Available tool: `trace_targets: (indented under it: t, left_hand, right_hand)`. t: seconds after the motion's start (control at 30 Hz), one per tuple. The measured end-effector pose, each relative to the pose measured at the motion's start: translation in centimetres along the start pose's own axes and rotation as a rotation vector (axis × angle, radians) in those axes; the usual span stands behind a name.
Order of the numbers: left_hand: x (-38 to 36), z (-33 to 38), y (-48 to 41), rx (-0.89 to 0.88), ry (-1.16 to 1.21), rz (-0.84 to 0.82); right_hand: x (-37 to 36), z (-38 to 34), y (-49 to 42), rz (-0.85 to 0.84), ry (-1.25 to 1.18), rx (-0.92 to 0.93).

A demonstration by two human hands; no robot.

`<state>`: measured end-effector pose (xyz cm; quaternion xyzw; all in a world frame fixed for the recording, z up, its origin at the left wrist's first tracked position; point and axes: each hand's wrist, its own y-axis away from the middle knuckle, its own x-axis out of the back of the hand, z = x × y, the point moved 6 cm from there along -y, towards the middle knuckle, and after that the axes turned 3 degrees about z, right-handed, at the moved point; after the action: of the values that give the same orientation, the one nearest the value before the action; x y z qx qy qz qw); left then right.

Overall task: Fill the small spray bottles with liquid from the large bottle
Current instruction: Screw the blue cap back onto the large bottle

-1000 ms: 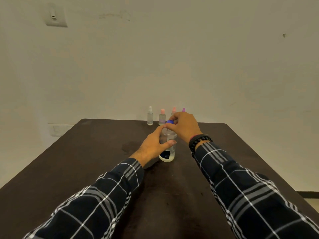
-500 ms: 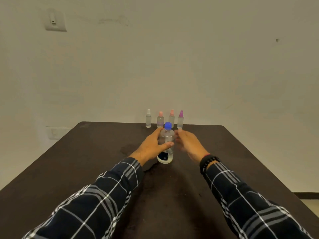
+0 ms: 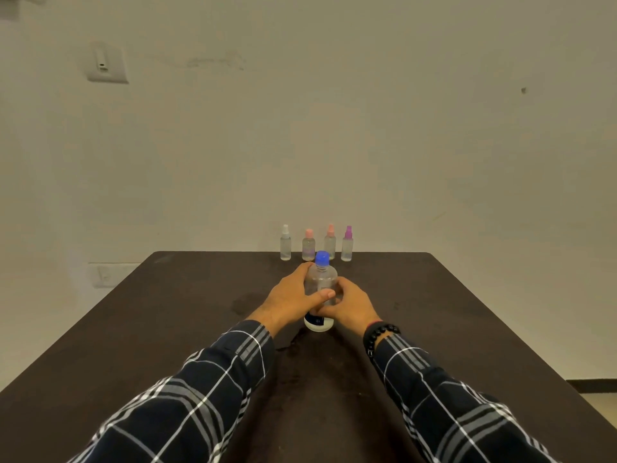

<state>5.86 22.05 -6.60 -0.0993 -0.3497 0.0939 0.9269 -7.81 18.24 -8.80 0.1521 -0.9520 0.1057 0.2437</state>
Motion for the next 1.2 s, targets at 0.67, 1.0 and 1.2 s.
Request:
trace_targets:
  t: [0.67,1.0,1.2]
  left_hand:
    - [7.1,-8.9,-16.0,0.282,-0.082,0.395]
    - [3.4,-11.7,-21.0,0.294,-0.118,0.38]
    - [4.0,-11.7,-20.9,0.326,-0.179,0.321]
  right_hand:
    - [8.7,5.0,-10.2,0.225,0.048,-0.027]
    - [13.7,8.3,-19.3,0.383,0.084,-0.093]
    - [12.6,8.7,-21.2,0.337,0.055,-0.148]
